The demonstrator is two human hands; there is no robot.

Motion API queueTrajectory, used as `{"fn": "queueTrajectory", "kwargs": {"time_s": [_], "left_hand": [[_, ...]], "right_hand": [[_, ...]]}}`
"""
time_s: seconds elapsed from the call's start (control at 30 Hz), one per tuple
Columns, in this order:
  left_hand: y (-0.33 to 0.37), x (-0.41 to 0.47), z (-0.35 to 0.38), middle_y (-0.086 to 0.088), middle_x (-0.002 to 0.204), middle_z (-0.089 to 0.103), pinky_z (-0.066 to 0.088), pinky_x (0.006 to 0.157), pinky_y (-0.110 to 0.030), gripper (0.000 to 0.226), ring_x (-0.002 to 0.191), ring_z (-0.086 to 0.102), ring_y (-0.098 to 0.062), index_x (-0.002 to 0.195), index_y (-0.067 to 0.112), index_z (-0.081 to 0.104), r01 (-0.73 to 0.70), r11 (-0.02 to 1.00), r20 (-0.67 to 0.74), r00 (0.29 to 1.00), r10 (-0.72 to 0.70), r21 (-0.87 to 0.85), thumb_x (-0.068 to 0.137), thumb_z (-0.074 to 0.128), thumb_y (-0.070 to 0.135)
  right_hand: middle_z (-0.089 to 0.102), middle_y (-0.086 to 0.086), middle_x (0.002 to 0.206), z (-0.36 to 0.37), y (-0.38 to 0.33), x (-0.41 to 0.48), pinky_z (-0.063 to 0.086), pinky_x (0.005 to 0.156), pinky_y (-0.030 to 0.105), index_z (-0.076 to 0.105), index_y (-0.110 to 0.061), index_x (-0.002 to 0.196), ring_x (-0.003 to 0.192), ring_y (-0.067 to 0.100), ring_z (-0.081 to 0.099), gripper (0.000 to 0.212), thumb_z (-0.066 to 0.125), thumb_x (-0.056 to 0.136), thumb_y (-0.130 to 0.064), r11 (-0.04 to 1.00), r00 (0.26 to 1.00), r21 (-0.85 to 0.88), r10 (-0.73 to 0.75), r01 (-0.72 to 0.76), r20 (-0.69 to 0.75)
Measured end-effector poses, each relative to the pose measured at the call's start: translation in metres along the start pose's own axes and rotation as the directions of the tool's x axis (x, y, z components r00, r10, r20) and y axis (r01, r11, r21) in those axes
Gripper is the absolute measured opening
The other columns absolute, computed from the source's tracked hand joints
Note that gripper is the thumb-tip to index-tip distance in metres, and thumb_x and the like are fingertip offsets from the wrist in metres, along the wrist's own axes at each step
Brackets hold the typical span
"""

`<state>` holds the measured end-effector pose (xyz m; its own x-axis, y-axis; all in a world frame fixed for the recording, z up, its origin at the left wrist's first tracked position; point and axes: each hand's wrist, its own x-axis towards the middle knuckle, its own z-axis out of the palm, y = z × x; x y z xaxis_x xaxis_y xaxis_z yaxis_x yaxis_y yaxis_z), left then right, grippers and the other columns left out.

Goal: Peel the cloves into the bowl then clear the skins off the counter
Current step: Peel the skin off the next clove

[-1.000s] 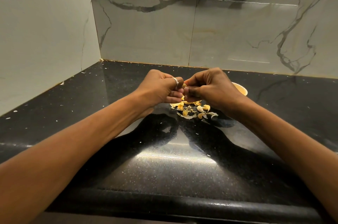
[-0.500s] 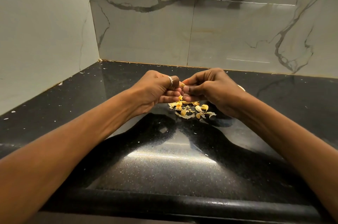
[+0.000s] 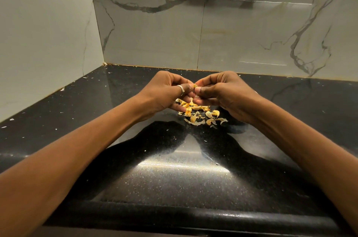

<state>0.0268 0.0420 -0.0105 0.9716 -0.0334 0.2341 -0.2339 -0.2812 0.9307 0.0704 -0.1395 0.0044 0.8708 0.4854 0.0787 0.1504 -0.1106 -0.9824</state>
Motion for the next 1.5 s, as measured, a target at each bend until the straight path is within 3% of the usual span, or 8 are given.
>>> {"fn": "queueTrajectory", "kwargs": {"time_s": [0.43, 0.53, 0.63, 0.8, 1.03, 1.17, 1.3, 1.5], "left_hand": [[-0.012, 0.005, 0.003, -0.002, 0.071, 0.07, 0.059, 0.05, -0.03, 0.005, 0.058, 0.069, -0.015, 0.094, 0.008, 0.073, -0.299, 0.874, -0.122, 0.921, 0.369, 0.382, 0.093, 0.069, 0.012], [-0.013, 0.006, 0.003, 0.009, 0.067, 0.065, 0.05, 0.055, -0.015, 0.013, 0.052, 0.059, -0.004, 0.09, 0.008, 0.076, -0.406, 0.656, -0.072, 0.816, 0.574, 0.637, 0.091, 0.069, 0.019], [-0.012, 0.005, 0.003, 0.0, 0.067, 0.066, 0.048, 0.057, -0.028, 0.025, 0.055, 0.054, -0.012, 0.083, 0.007, 0.074, -0.44, 0.425, 0.052, 0.74, 0.67, 0.791, 0.091, 0.058, 0.024], [-0.012, 0.001, 0.004, -0.009, 0.068, 0.062, 0.039, 0.048, -0.027, 0.035, 0.05, 0.053, -0.023, 0.081, 0.005, 0.069, -0.434, 0.188, 0.192, 0.692, 0.696, 0.881, 0.094, 0.047, 0.028], [-0.009, -0.003, 0.007, -0.01, 0.06, 0.057, 0.028, 0.047, -0.024, 0.02, 0.042, 0.053, -0.026, 0.067, 0.007, 0.064, -0.417, -0.049, 0.353, 0.695, 0.627, 0.908, 0.082, 0.072, 0.018], [-0.011, 0.004, 0.002, -0.004, 0.056, 0.063, 0.045, 0.05, -0.027, 0.025, 0.045, 0.05, -0.018, 0.067, 0.01, 0.073, -0.414, 0.315, 0.133, 0.758, 0.638, 0.854, 0.083, 0.058, 0.021], [-0.004, 0.004, -0.005, -0.002, 0.063, 0.07, 0.056, 0.051, -0.023, 0.013, 0.05, 0.066, -0.012, 0.083, 0.012, 0.077, -0.261, 0.788, -0.078, 0.929, 0.362, 0.557, 0.091, 0.066, 0.016], [-0.003, 0.005, -0.007, -0.011, 0.075, 0.07, 0.055, 0.051, -0.022, 0.015, 0.062, 0.067, -0.015, 0.087, 0.01, 0.073, -0.033, 0.972, -0.096, 0.994, 0.057, 0.231, 0.097, 0.061, 0.011]], "right_hand": [[0.071, 0.024, 0.089, 0.005, 0.001, -0.003, 0.064, 0.073, 0.034, 0.066, 0.008, 0.102, 0.075, 0.026, 0.071, 0.01, 0.063, 0.093, 0.004, 0.998, 0.998, -0.033, -0.053, 0.052, -0.02], [0.07, 0.023, 0.086, 0.005, 0.002, -0.004, 0.063, 0.069, 0.03, 0.065, 0.008, 0.101, 0.071, 0.024, 0.07, 0.009, 0.06, 0.095, 0.004, 0.996, 0.998, -0.062, -0.065, 0.064, -0.008], [0.07, 0.022, 0.086, 0.007, 0.003, -0.004, 0.062, 0.066, 0.027, 0.066, 0.005, 0.098, 0.069, 0.022, 0.069, 0.009, 0.058, 0.096, 0.002, 0.988, 0.996, -0.129, -0.088, 0.089, 0.015], [0.071, 0.021, 0.086, 0.01, 0.004, -0.004, 0.06, 0.063, 0.025, 0.067, 0.005, 0.095, 0.067, 0.019, 0.069, 0.01, 0.057, 0.097, 0.002, 0.957, 0.99, -0.255, -0.137, 0.136, 0.013], [0.075, 0.017, 0.082, 0.01, 0.009, -0.002, 0.062, 0.073, 0.036, 0.071, 0.0, 0.091, 0.075, 0.026, 0.075, 0.011, 0.061, 0.094, 0.003, 0.891, 0.984, -0.423, -0.175, 0.166, 0.016], [0.074, 0.02, 0.086, 0.011, 0.008, -0.004, 0.062, 0.071, 0.031, 0.07, 0.002, 0.097, 0.077, 0.025, 0.074, 0.009, 0.061, 0.095, 0.002, 0.913, 0.989, -0.381, -0.148, 0.148, 0.03], [0.071, 0.025, 0.094, 0.007, 0.004, -0.005, 0.063, 0.073, 0.031, 0.065, 0.009, 0.108, 0.078, 0.024, 0.071, 0.015, 0.057, 0.097, 0.002, 0.97, 0.993, -0.214, -0.104, 0.113, 0.051], [0.07, 0.02, 0.09, 0.006, 0.002, -0.003, 0.062, 0.067, 0.027, 0.058, 0.004, 0.118, 0.073, 0.02, 0.071, 0.02, 0.053, 0.098, 0.004, 0.991, 0.997, -0.116, -0.065, 0.069, 0.036]]}}
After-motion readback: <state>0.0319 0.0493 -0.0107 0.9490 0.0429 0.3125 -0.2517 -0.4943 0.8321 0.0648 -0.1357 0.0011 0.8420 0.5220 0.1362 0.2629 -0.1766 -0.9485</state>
